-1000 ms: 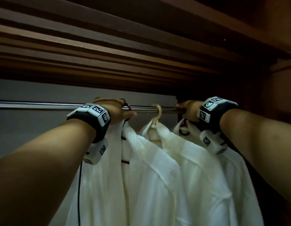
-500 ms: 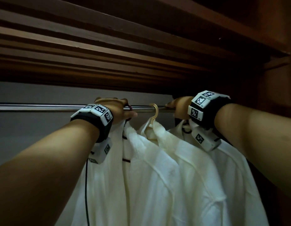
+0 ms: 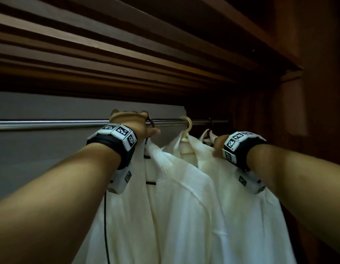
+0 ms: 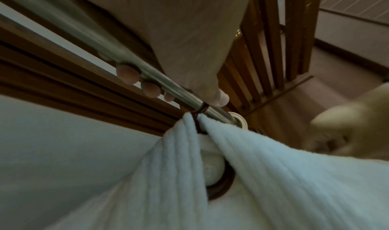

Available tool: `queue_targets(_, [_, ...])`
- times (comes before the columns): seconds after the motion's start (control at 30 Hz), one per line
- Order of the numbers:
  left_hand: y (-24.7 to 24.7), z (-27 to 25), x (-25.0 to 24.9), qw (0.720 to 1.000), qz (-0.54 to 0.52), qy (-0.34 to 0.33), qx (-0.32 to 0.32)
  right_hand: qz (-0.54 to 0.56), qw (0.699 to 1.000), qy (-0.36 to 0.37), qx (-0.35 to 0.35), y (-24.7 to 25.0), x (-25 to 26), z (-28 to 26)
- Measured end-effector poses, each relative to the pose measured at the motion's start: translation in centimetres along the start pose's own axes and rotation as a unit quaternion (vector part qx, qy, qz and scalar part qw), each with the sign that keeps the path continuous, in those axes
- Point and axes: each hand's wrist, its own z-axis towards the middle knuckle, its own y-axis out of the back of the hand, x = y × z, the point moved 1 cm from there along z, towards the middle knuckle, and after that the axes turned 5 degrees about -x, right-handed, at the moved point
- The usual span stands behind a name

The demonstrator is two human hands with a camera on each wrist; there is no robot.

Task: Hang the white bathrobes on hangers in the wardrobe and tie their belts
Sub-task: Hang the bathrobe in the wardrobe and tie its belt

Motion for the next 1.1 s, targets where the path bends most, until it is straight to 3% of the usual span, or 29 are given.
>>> queue_targets(0.1, [-0.2,-0.1,0.0,1.0,-0.002,-0.004,-0.018,-0.036,0.999,0.025,-0.003,0.2,0.0,-0.4])
queue_targets(0.2, [-0.5,-0.5,-0.6,0.999,-0.027,-0.005,-0.019,-0.018,1.0,0.0,-0.003,1.4,-0.8,-3.5])
queue_targets(0.27, [-0.7,-1.9,-2.8,0.995,-0.08,-0.042,-0.042,-0.026,0.999,-0.018,-0.024,1.4,-2.8,-6.8])
queue_targets(0.33, [-0.3,-4.2,-6.7,0.98,-0.145,-0.113,-0.074,-0.034,0.998,-0.044,-0.014,1.0,-5.1,-11.5])
queue_targets(0.43, [2.3,-8.9,-15.9,0.932,-0.187,-0.297,-0.088,-0.002,0.99,-0.141,-0.009,0.7,-9.1,-22.0])
queue_targets(0.53, [6.8,-15.6,-26.0,0.839,-0.315,-0.443,0.025,0.051,0.964,-0.261,-0.009,-0.4,-14.3,-34.5])
queue_targets(0.6, [10.1,-21.6,-32.6,0.769,-0.374,-0.511,0.088,0.058,0.927,-0.369,-0.006,-1.4,-17.6,-44.9])
queue_targets(0.7, [16.3,-33.2,-41.4,0.672,-0.415,-0.605,0.105,0.022,0.858,-0.513,0.01,-0.9,-20.0,-62.8])
queue_targets(0.8, [24.4,-48.1,-47.1,0.553,-0.455,-0.688,0.118,-0.008,0.769,-0.639,0.019,2.5,-18.9,-82.6])
queue_targets(0.87, [30.4,-58.6,-48.2,0.468,-0.465,-0.739,0.135,-0.039,0.704,-0.709,0.012,5.9,-15.6,-95.6])
queue_targets(0.97, [39.9,-74.5,-47.4,0.353,-0.453,-0.803,0.16,-0.075,0.58,-0.811,-0.01,11.5,-7.3,-113.1])
queue_targets(1.1, [53.0,-92.7,-40.3,0.2,-0.43,-0.87,0.133,-0.103,0.429,-0.896,-0.04,18.7,5.3,-129.2])
